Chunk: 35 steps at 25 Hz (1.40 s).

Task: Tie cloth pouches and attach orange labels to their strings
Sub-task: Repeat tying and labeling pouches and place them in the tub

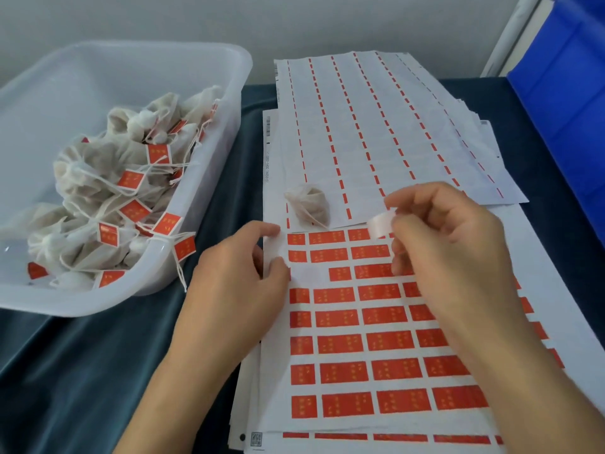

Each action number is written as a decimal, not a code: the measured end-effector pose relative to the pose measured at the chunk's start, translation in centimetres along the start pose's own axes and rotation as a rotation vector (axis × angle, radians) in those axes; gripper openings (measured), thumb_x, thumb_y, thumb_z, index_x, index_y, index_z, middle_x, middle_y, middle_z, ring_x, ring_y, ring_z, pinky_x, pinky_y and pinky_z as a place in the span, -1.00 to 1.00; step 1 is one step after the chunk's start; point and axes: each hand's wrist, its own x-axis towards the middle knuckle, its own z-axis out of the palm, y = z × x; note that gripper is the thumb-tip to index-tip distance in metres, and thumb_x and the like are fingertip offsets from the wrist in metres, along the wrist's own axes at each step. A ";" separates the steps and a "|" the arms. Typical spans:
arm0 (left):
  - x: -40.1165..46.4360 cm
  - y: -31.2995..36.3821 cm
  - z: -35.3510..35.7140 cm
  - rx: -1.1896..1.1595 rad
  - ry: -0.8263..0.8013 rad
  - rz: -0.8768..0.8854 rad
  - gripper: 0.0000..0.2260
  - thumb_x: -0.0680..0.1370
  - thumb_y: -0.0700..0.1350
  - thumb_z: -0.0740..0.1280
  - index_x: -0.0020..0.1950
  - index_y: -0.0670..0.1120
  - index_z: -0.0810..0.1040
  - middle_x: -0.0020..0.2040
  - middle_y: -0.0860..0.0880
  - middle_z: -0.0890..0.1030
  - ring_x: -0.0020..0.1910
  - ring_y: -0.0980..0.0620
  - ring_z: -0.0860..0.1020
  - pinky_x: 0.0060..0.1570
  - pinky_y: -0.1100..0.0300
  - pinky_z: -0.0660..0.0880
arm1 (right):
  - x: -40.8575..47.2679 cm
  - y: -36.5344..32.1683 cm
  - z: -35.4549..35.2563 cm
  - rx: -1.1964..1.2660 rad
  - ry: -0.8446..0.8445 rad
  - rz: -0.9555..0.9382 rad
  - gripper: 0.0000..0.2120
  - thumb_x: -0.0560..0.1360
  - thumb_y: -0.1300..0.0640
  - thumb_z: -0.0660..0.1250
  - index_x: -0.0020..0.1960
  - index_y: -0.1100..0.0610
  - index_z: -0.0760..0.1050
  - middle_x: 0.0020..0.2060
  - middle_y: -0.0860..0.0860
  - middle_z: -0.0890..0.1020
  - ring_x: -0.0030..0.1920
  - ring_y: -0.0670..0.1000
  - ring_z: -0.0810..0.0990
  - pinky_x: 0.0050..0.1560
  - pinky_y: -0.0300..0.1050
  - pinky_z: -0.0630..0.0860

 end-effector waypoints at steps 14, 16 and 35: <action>7.0 5.0 2.7 -0.140 0.297 0.263 -0.89 0.67 0.05 0.36 -0.03 0.13 0.61 -0.13 0.23 0.63 -0.09 0.24 0.62 -0.16 0.42 0.52 | 5.2 1.8 1.8 0.239 -0.151 0.111 -0.88 0.65 0.09 0.31 0.03 -0.04 0.63 -0.31 0.07 0.72 -0.37 0.06 0.69 -0.31 -0.16 0.63; 7.0 5.1 3.1 -0.323 0.276 0.219 -0.90 0.68 0.05 0.35 -0.02 0.14 0.61 -0.13 0.25 0.66 -0.04 0.31 0.62 -0.18 0.51 0.49 | 5.4 2.4 1.8 0.339 -0.115 0.138 -0.88 0.65 0.11 0.32 0.04 -0.01 0.64 -0.22 0.10 0.74 -0.27 0.13 0.74 -0.23 -0.04 0.69; 6.2 5.3 3.9 -0.642 0.090 0.259 -0.82 0.70 -0.06 0.30 -0.07 -0.02 0.61 -0.30 0.16 0.64 -0.28 0.21 0.64 -0.20 0.45 0.55 | 4.9 3.0 2.1 0.477 -0.036 -0.036 -0.85 0.51 0.01 0.45 0.07 -0.02 0.66 -0.15 0.04 0.71 -0.18 0.07 0.71 -0.03 0.15 0.69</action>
